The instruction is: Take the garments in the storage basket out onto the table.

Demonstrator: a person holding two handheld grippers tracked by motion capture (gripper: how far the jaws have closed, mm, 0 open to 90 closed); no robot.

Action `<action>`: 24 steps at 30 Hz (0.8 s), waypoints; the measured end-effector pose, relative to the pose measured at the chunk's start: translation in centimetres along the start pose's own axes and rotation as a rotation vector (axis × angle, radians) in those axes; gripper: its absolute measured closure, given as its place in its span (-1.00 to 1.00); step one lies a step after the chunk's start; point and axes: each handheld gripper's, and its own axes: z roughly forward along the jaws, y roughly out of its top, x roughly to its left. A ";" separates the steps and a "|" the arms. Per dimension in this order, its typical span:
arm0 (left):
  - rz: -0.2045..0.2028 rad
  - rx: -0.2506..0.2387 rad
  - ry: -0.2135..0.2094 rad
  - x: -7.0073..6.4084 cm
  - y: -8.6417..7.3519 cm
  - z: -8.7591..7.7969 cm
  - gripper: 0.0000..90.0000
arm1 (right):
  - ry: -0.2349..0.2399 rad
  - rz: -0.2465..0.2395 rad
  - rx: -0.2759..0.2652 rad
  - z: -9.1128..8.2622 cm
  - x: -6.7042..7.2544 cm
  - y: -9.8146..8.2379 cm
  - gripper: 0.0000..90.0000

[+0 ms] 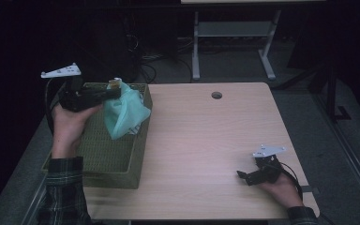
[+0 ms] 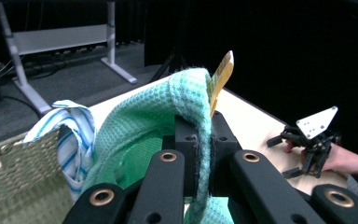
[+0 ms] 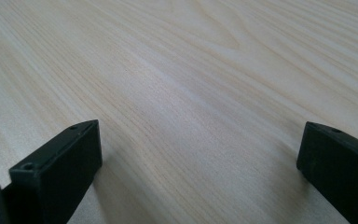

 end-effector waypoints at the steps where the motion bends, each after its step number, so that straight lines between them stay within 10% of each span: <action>1: 0.003 -0.001 -0.004 -0.1 0.1 0.1 0.89 | 0.000 0.000 0.000 0.0 0.0 0.0 -1.00; 24: 0.061 -0.017 -0.107 -3.8 2.2 4.7 0.89 | 0.001 0.002 -0.001 0.0 0.0 0.0 -1.00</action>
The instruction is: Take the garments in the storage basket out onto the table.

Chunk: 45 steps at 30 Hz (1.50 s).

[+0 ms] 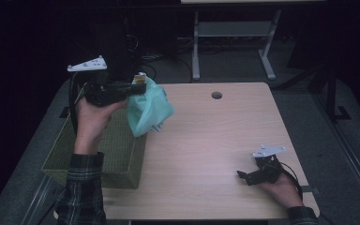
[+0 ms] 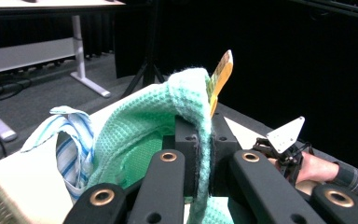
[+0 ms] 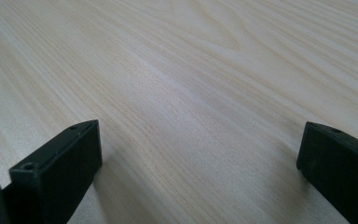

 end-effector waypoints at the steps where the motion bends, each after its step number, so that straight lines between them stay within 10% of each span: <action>1: 0.004 0.003 -0.005 -0.2 0.1 0.4 0.90 | 0.001 0.002 -0.001 0.0 0.0 0.0 -1.00; 20: 0.053 0.060 -0.086 -3.1 0.2 7.7 0.90 | -0.001 0.005 0.001 0.0 0.0 0.0 -1.00; 45: 0.057 0.162 -0.062 -5.6 -5.9 14.4 0.89 | -0.002 0.003 0.000 0.0 0.0 0.0 -1.00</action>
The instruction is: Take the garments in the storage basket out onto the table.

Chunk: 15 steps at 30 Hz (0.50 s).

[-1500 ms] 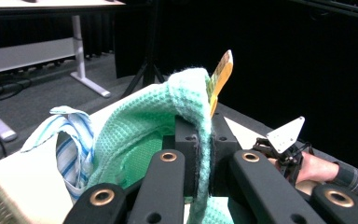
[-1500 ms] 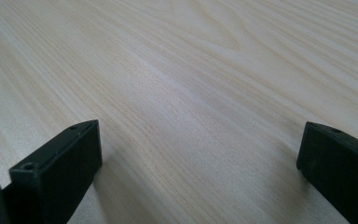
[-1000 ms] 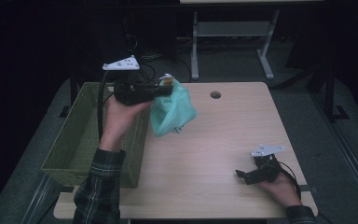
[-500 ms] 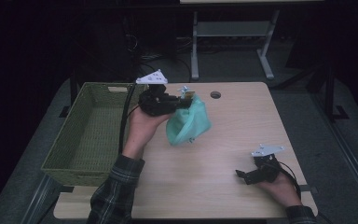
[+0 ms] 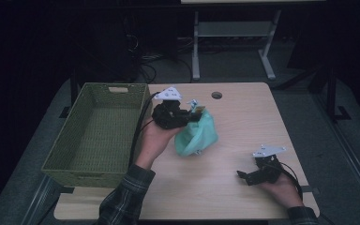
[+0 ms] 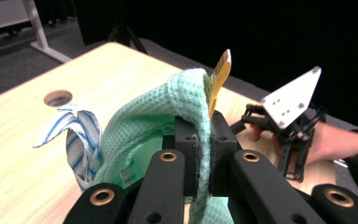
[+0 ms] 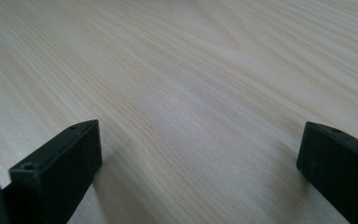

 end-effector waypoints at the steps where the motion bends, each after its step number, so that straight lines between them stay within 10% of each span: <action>1: 0.001 0.010 0.002 0.0 -0.3 0.3 0.89 | 0.000 0.000 0.000 0.0 0.0 0.0 -1.00; 15: -0.033 0.127 0.028 0.5 -5.5 3.6 0.88 | -0.001 -0.003 0.000 0.0 0.0 0.0 -1.00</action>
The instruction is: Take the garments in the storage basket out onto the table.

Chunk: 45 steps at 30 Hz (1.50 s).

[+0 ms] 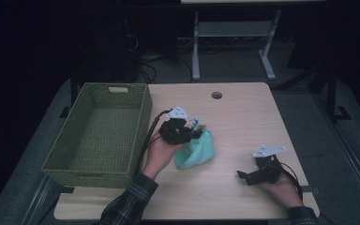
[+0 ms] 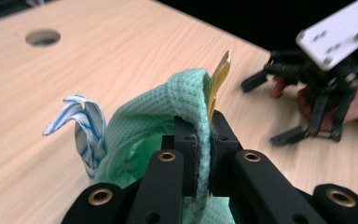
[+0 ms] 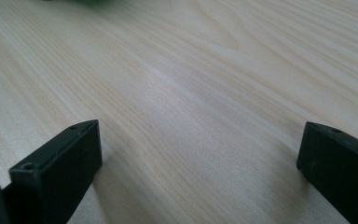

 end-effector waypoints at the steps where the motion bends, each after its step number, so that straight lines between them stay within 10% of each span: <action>1: 0.000 0.005 0.002 0.0 -0.3 0.1 0.87 | 0.000 0.000 0.001 0.0 0.0 0.0 -1.00; 23: 0.016 0.201 0.054 1.4 -5.2 4.7 0.77 | 0.000 -0.001 0.002 0.0 0.0 0.0 -1.00; 34: -0.027 0.097 0.032 0.7 -3.6 1.1 0.17 | 0.000 -0.002 0.002 0.0 0.0 0.0 -1.00; 45: -0.023 0.086 0.052 -0.5 -4.0 -2.3 0.48 | 0.000 -0.001 0.003 0.0 0.0 0.0 -1.00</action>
